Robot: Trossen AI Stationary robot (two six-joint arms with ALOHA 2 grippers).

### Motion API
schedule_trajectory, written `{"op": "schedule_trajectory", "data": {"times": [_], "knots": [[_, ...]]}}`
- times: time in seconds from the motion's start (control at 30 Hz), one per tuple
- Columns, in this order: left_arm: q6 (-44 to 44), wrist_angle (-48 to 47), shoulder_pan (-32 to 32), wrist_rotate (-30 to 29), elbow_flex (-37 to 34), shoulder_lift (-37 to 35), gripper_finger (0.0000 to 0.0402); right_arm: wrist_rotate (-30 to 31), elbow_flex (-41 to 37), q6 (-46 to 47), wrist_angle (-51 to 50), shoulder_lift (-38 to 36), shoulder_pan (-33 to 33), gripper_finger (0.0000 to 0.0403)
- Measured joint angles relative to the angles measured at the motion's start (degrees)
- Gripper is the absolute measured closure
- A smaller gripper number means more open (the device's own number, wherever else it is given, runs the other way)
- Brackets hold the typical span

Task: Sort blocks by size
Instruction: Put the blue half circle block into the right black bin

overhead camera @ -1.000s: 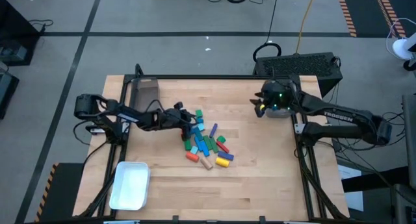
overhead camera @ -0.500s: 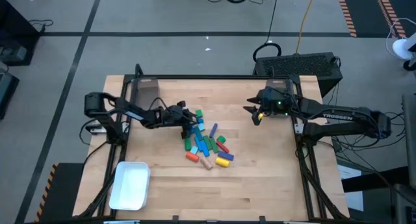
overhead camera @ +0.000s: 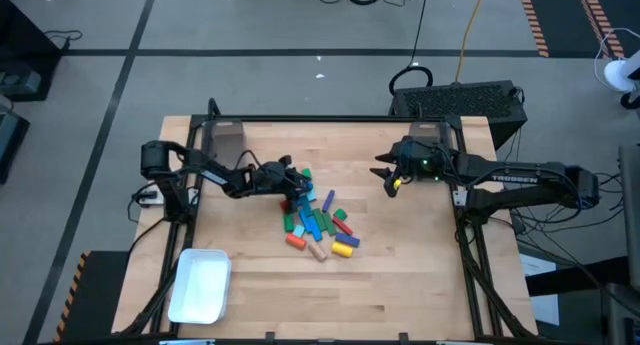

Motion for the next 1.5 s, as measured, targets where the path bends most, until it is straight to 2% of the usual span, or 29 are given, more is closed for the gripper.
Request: {"op": "schedule_trajectory", "data": {"times": [0.57, 0.93, 1.1, 1.27, 1.37, 1.5], "knots": [[-1.5, -4.9, 4.3, 5.4, -0.1, 0.0, 0.0260, 0.0, 0.0, 0.0, 2.5, 0.1, 0.0, 0.0212], [-2.6, -4.1, 4.3, 5.7, -0.3, 0.2, 0.0308, -0.1, 0.0, 0.3, 3.0, 0.1, 0.1, 0.0212], [-4.8, -2.4, 4.3, 5.4, -0.3, -0.5, 0.0308, 0.0, 0.0, 0.5, 3.1, 2.4, 1.6, 0.0212], [-6.8, -0.6, 4.2, 5.3, -0.6, -4.0, 0.0308, 2.5, 0.0, 3.1, 6.5, 6.3, 3.1, 0.0211], [-7.6, 1.1, 3.8, 5.3, -0.3, -6.8, 0.0308, 1.3, 0.0, -0.2, 9.7, 8.9, 4.5, 0.0211], [-12.4, 3.1, 3.7, 7.6, -0.4, -9.1, 0.0308, 0.7, 0.0, -9.9, 12.7, 12.1, 7.4, 0.0211]]}}
